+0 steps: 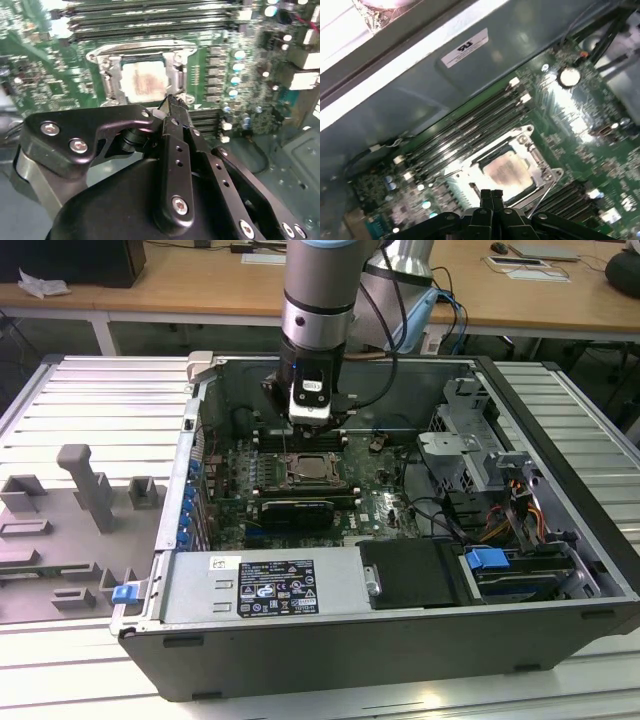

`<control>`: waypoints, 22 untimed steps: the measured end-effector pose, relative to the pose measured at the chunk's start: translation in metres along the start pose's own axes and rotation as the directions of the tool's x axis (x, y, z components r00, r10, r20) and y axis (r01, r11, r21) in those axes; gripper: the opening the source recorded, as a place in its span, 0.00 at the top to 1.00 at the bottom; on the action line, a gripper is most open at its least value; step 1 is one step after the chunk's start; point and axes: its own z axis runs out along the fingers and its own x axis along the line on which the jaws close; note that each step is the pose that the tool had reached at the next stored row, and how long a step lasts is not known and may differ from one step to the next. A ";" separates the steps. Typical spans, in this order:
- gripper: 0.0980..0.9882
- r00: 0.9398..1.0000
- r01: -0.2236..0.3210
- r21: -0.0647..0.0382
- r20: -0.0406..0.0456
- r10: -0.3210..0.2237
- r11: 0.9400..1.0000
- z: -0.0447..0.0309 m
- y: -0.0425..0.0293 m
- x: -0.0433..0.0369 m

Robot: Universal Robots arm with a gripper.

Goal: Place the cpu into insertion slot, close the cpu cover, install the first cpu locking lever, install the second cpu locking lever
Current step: 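Install the first cpu locking lever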

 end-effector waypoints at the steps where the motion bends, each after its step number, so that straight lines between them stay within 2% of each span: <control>1: 0.99 1.000 0.012 -0.008 0.013 -0.012 1.000 0.0001 0.0000 0.0000; 3: 0.99 0.998 0.065 -0.009 0.015 -0.065 0.998 0.0001 0.0000 0.0000; 5: 0.99 0.990 0.140 -0.007 0.014 -0.139 0.990 -0.0001 -0.0001 0.0000; 7: 0.99 0.984 0.176 -0.005 0.012 -0.176 0.984 0.0000 0.0000 0.0001; 9: 0.99 0.973 0.231 -0.004 0.011 -0.230 0.973 0.0000 0.0000 0.0000; 13: 0.99 0.954 0.301 -0.002 0.008 -0.301 0.954 0.0001 0.0000 0.0000; 17: 0.99 0.926 0.378 0.001 0.002 -0.378 0.926 0.0002 0.0000 0.0000; 18: 0.99 0.909 0.417 0.002 0.001 -0.417 0.909 0.0002 -0.0001 0.0000; 19: 0.99 0.896 0.444 0.002 0.003 -0.444 0.896 0.0002 0.0000 0.0000; 21: 0.99 0.887 0.461 0.001 0.013 -0.461 0.887 0.0002 0.0000 0.0000; 22: 0.99 0.880 0.474 -0.001 0.035 -0.474 0.881 0.0003 0.0000 0.0000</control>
